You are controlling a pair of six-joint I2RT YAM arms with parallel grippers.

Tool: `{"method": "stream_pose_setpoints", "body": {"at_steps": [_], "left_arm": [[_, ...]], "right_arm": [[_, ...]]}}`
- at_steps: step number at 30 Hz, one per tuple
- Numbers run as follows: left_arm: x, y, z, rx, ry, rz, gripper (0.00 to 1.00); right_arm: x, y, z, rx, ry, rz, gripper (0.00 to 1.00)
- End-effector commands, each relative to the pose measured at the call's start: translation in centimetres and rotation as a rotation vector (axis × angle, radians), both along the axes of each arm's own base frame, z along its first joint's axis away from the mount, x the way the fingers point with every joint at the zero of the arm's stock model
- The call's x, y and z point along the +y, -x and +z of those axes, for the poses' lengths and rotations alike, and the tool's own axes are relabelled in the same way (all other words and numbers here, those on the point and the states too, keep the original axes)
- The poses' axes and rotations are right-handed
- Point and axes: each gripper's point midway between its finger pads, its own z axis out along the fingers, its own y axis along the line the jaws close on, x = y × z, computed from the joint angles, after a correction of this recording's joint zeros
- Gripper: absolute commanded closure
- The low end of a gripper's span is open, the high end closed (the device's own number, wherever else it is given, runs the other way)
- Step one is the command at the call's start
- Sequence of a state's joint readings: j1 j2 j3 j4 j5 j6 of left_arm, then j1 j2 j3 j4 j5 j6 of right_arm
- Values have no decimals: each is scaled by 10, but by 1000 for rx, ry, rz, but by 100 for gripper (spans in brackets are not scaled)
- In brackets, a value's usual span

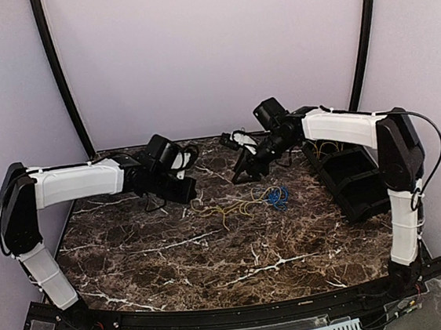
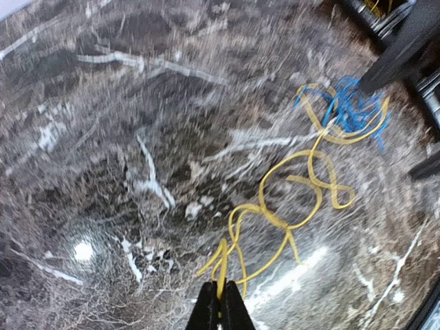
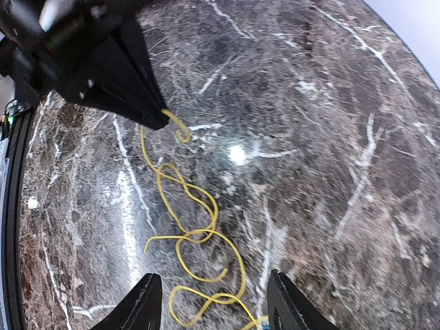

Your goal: Untangle the cables

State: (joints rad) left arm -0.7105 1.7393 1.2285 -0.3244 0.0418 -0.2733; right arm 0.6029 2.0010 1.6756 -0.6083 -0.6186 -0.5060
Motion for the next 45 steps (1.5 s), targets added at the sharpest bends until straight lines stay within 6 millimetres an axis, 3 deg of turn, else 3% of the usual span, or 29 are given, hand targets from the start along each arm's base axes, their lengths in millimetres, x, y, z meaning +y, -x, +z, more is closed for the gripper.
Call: {"method": "stream_pose_setpoints", "body": {"at_steps": [1,6,8,10,13,15,16,17,18,19,20,21,23,25,29,31,39,45], "left_arm": [[-8,-11,104,-176,181,17,100],[-7,-8,148,-222,260,40,100],[-5,-7,162,-236,280,51,100],[-2,-6,177,-258,300,59,100],[5,-4,205,-310,312,70,100],[15,-8,232,-378,296,100,100],[20,-11,257,-433,305,120,100],[25,-11,267,-463,288,120,100],[32,-13,296,-527,301,148,100],[37,-13,309,-561,289,150,100],[46,-12,341,-629,309,178,100],[50,-11,355,-669,304,179,100],[67,-3,411,-796,347,214,100],[81,4,446,-892,375,244,100],[101,22,497,-1040,454,278,100],[108,29,515,-1094,484,288,100],[138,60,580,-1292,557,328,100],[138,60,579,-1291,574,330,100]], "right_arm": [[35,20,-9,70,-66,76,44],[53,27,-48,142,-55,89,43],[56,27,-66,169,-48,73,47],[57,26,-78,192,-43,48,55],[55,23,-94,213,-16,7,85],[52,20,-101,210,5,-16,99],[50,20,-105,213,13,-22,100],[48,21,-108,217,18,-26,100],[46,22,-112,223,24,-33,100],[45,23,-116,232,32,-39,100],[43,23,-120,242,40,-44,100],[42,24,-124,254,46,-45,100],[39,25,-131,278,57,-53,100],[36,22,-138,294,68,-74,100],[30,18,-151,323,94,-108,98],[26,14,-157,329,106,-131,97],[8,7,-180,430,138,-199,75],[4,5,-168,436,122,-183,73]]}}
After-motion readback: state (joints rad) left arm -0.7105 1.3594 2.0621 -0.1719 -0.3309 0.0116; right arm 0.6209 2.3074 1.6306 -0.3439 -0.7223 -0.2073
